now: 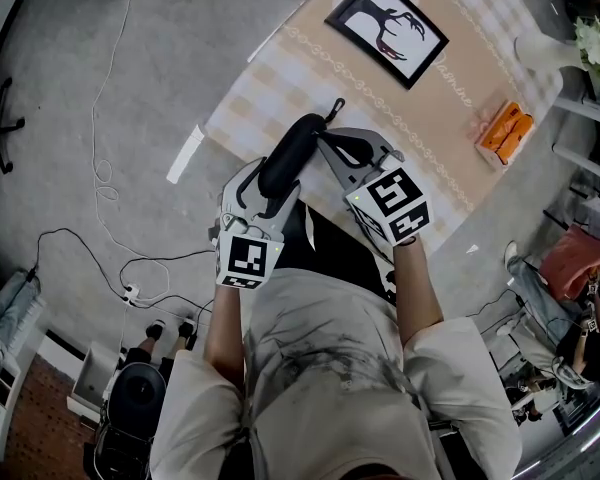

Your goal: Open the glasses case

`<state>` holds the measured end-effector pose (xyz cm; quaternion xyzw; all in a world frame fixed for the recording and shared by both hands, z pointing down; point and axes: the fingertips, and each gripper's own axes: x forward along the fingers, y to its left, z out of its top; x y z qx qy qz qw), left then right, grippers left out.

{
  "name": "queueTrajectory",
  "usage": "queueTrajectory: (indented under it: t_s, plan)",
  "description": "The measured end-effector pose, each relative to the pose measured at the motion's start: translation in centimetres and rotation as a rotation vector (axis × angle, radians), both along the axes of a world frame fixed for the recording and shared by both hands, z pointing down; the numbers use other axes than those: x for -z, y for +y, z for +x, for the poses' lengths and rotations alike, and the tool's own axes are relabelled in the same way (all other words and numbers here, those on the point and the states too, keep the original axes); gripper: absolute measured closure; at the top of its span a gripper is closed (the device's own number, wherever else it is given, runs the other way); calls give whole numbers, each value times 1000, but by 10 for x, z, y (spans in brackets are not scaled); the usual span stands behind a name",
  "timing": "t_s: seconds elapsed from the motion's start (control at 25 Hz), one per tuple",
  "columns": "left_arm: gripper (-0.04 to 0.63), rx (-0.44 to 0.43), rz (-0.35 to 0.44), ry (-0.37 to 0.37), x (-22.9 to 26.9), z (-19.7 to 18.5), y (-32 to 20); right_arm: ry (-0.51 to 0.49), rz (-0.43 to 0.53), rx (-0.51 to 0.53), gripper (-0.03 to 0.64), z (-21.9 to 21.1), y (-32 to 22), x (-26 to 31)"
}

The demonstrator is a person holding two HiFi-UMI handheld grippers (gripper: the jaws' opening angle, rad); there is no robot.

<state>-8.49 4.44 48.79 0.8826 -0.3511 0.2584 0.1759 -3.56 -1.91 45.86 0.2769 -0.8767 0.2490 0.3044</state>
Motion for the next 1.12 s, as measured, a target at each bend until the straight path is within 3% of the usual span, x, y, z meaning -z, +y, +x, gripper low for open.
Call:
queueTrajectory:
  t_s: [1.12]
  plan:
    - [324, 31, -56, -20, -22, -10, 8, 14, -98, -64, 601, 18, -20, -40]
